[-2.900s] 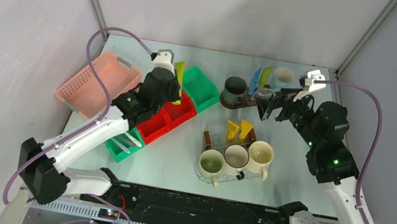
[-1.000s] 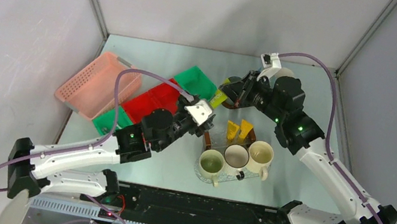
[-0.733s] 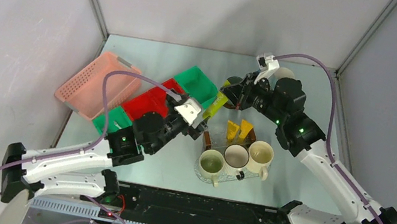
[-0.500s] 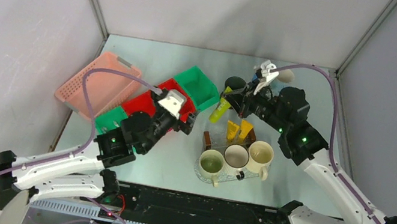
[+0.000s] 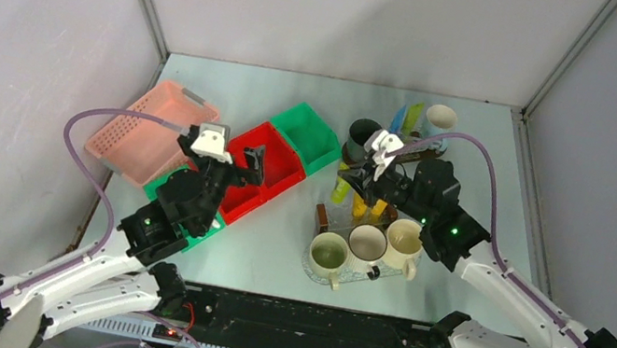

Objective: Prepare toiletry sets of a toothbrush and toothpaste on the tray
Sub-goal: Place the toothpaste in the toothpaste holder.

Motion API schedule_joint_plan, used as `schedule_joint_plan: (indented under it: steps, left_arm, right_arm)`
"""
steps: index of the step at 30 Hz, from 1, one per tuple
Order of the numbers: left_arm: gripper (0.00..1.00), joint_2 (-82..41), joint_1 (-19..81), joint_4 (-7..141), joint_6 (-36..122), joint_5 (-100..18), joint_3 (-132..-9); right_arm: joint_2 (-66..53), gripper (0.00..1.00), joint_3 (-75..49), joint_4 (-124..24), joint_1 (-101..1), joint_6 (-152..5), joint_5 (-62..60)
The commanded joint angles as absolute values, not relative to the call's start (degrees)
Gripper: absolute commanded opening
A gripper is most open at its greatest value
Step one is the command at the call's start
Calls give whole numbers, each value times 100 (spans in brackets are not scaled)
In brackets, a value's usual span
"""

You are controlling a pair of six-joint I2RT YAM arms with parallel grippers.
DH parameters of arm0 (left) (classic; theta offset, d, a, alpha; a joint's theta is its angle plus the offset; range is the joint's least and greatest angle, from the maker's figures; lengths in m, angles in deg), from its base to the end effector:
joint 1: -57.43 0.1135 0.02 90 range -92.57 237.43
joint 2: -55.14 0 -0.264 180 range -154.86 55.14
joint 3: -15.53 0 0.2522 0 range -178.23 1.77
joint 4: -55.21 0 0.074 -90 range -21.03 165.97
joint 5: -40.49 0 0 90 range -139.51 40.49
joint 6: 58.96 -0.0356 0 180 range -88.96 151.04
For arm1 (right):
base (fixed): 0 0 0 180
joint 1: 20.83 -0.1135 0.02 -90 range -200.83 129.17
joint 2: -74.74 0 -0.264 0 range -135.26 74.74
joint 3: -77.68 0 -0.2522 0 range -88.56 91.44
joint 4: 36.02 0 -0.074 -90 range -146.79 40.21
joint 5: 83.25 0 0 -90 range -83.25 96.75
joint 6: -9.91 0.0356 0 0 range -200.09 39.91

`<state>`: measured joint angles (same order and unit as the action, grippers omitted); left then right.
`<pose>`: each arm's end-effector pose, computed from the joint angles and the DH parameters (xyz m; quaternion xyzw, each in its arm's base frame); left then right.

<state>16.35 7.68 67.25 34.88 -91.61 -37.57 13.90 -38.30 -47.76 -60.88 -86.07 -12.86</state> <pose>0.1209 -0.1059 0.3452 0.0138 0.6965 -0.0812 0.7128 0.1833 0.1697 0.3420 -0.3942 0.6440 0.3117 0.5768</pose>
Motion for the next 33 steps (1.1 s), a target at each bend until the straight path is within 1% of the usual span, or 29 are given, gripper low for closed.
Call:
schedule_joint_plan:
  steps: [1, 6, 14, 22, 33]
  left_arm:
    - [100, 1859, 810, 6597, 3693, -9477, -3617]
    - [100, 1935, 805, 6537, 3667, -9454, -3511]
    - [100, 1891, 804, 6571, 3590, -9361, -3548]
    - [100, 1726, 807, 6545, 3569, -9345, -3573]
    - [100, 1533, 815, 6397, 3588, -9287, -3629]
  right_arm:
    - [1342, 0, -3990, -3981, -6158, -9175, -1459]
    - [1134, 0, -4172, -3813, -6245, -9383, -1537]
    - [759, 0, -4384, -3721, -6392, -9607, -1175]
    - [734, 0, -4685, -3501, -6424, -9605, -802]
    - [766, 0, -5008, -3285, -6425, -9430, -852]
